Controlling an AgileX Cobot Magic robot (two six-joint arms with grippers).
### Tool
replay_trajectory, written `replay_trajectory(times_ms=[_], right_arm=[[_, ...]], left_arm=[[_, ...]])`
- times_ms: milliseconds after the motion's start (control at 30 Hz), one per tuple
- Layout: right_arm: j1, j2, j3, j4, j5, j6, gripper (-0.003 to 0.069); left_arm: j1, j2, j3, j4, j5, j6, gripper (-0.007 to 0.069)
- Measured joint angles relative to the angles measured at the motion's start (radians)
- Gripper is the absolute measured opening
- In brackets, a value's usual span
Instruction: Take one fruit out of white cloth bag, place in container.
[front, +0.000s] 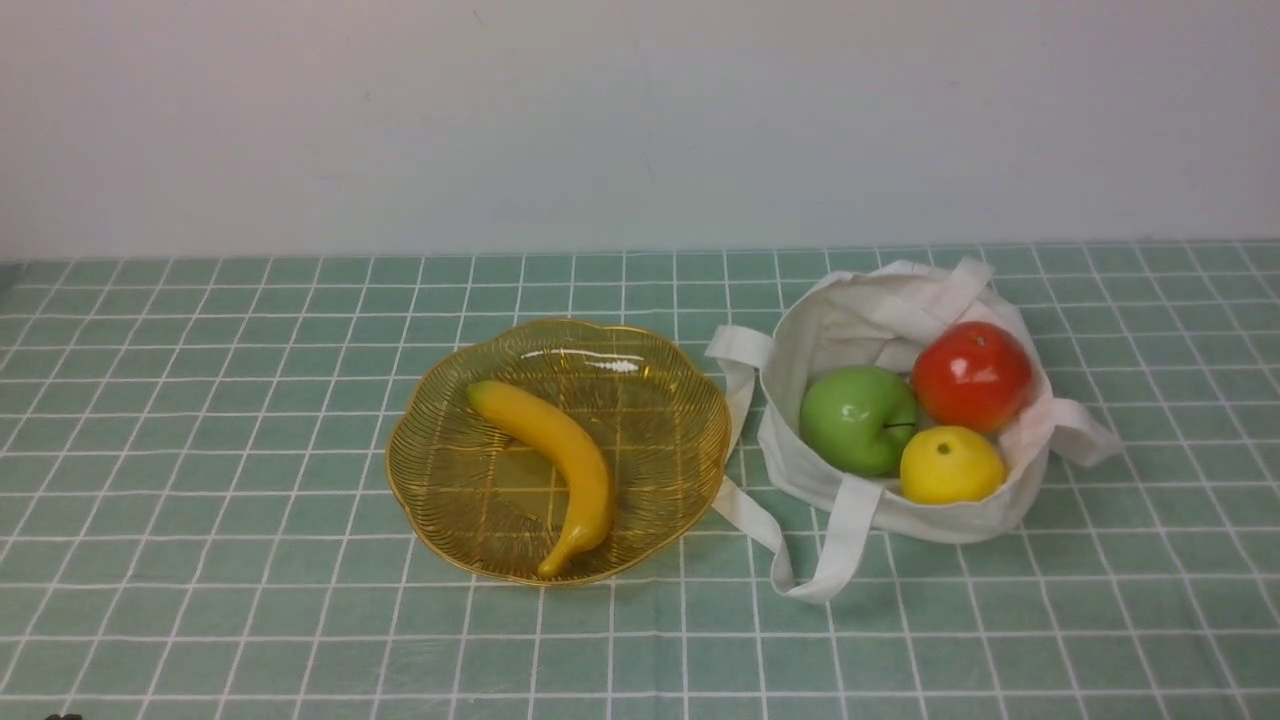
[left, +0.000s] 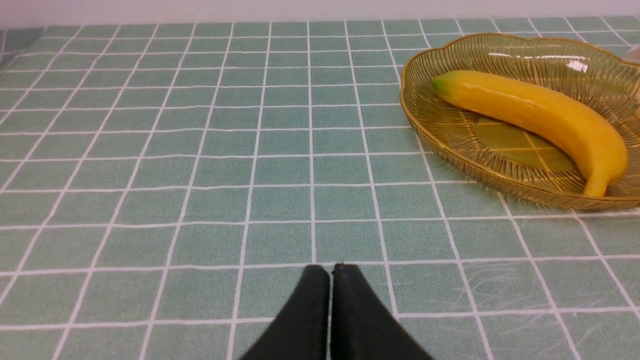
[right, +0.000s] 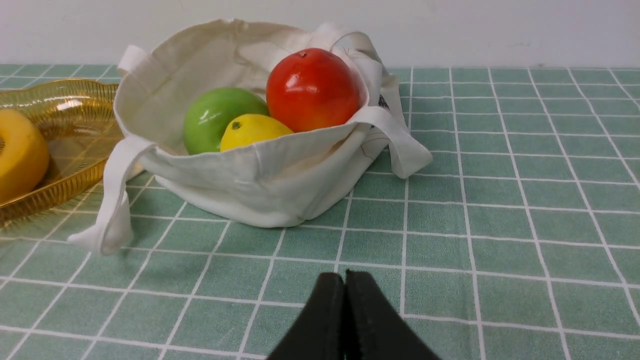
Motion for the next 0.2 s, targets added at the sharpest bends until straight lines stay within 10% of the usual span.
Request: replay_trajectory(times_ms=[200], right_arm=[[0.000, 0.000, 0.000, 0.000, -0.003, 0.000, -0.0014]], left_arm=[[0.000, 0.000, 0.000, 0.000, 0.000, 0.000, -0.0008]])
